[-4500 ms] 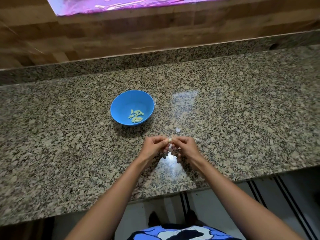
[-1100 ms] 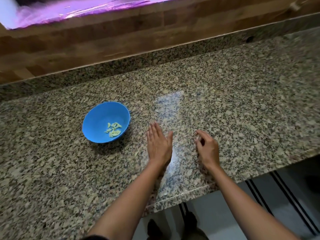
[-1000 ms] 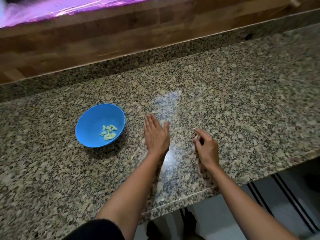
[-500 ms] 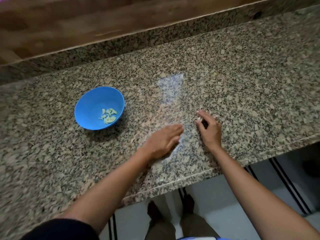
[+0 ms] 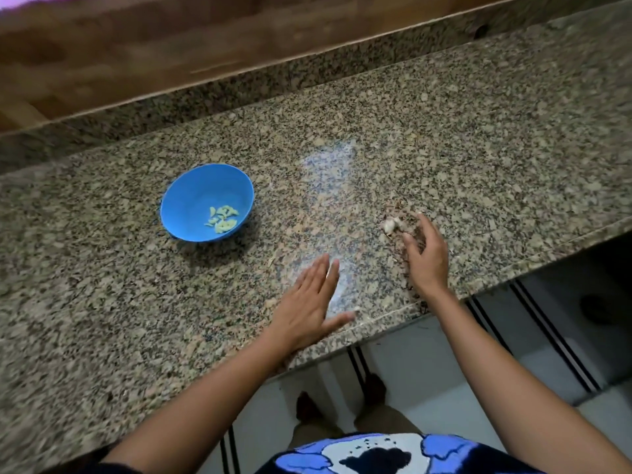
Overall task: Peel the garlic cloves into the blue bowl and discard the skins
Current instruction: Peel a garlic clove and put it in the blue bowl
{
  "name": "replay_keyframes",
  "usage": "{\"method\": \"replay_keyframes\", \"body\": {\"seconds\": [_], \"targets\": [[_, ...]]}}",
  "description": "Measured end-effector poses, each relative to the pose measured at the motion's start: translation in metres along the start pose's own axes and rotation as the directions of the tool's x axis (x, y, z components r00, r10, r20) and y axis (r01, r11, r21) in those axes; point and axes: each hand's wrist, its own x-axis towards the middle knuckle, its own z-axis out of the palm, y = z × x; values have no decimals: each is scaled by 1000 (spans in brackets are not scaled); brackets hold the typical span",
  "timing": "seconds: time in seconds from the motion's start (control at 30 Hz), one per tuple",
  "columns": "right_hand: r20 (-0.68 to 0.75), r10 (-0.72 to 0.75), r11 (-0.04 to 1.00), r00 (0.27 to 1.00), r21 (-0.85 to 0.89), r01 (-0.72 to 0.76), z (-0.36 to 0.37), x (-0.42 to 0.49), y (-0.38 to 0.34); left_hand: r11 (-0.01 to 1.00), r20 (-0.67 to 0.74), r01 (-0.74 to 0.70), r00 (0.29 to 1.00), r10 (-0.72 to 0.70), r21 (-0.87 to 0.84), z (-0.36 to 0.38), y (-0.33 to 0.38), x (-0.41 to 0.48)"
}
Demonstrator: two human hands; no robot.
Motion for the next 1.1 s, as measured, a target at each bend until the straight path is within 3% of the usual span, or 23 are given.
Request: {"method": "replay_keyframes", "body": {"seconds": [0.23,0.33,0.5,0.7,0.83,0.97,1.1], "targets": [[-68,51,994,996,-89,-57,0,-22,11,994,-46,106,993,-108,-41,11,10,21],[-89,76,987,993,-136,-88,-1,-26,13,995,-57,73,995,-77,-61,11,22,46],[-13,142,989,990,41,-141,-15,-29,17,985,-5,-162,987,162,-60,5,38,83],[13,166,950,986,266,-163,-27,-27,18,896,39,-443,895,443,-25,2,55,111],[1,173,947,985,274,-167,-28,-27,17,829,-66,-558,829,555,-34,-4,36,94],[-91,179,970,980,182,-160,-13,-32,9,844,-113,-535,838,534,22,1,-7,46],[-74,31,988,997,154,-19,24,-52,-17,923,-116,-385,916,384,21,-4,-22,-4]]}}
